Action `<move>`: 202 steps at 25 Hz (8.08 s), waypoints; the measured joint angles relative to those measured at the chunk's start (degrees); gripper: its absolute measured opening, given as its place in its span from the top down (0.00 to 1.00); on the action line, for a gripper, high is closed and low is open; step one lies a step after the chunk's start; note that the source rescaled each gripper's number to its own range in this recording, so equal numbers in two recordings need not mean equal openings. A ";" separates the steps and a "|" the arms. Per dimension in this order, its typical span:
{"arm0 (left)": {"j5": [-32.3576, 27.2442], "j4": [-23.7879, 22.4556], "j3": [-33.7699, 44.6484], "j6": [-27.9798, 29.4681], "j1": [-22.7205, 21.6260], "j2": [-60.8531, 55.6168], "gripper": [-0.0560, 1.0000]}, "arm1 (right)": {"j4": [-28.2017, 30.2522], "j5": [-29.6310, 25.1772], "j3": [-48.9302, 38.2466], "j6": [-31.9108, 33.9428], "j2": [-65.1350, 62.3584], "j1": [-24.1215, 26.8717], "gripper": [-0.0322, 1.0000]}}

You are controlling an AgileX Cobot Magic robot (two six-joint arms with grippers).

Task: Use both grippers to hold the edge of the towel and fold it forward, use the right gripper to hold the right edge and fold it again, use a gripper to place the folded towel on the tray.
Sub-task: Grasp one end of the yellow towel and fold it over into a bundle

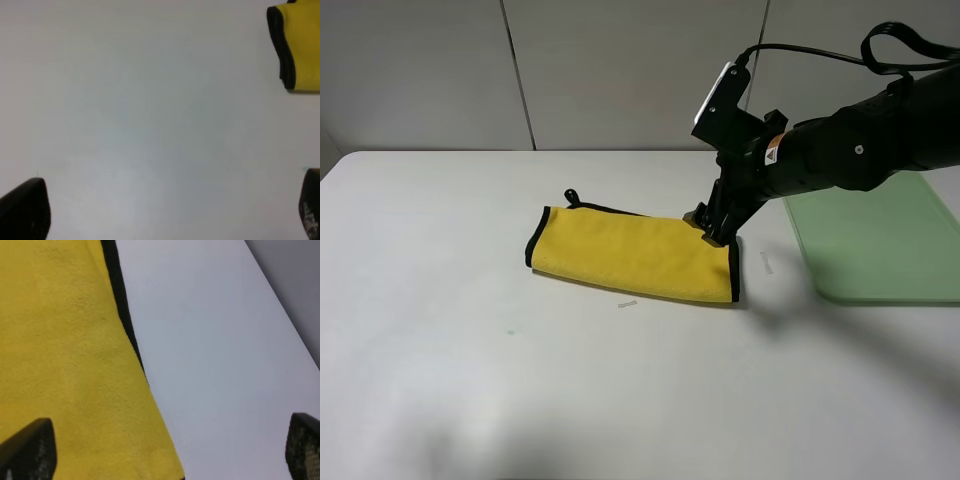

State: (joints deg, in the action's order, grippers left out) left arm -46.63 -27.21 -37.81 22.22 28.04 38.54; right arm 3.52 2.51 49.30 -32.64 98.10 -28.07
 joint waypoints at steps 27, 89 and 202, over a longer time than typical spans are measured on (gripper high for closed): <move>-14.04 22.19 9.50 -16.23 -1.75 -33.53 0.00 | 0.00 1.25 0.00 0.23 0.00 0.00 0.00; -14.04 23.95 9.53 -16.93 -30.82 -33.60 0.00 | -10.69 -0.37 0.11 43.49 12.93 2.27 0.00; -14.04 23.95 9.53 -16.93 -30.82 -33.64 0.00 | -12.20 -20.78 11.29 41.32 13.07 -3.50 0.94</move>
State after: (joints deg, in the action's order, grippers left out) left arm -60.68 -3.26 -28.27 5.30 -2.78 4.89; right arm -8.68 -18.27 60.59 8.67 111.17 -31.57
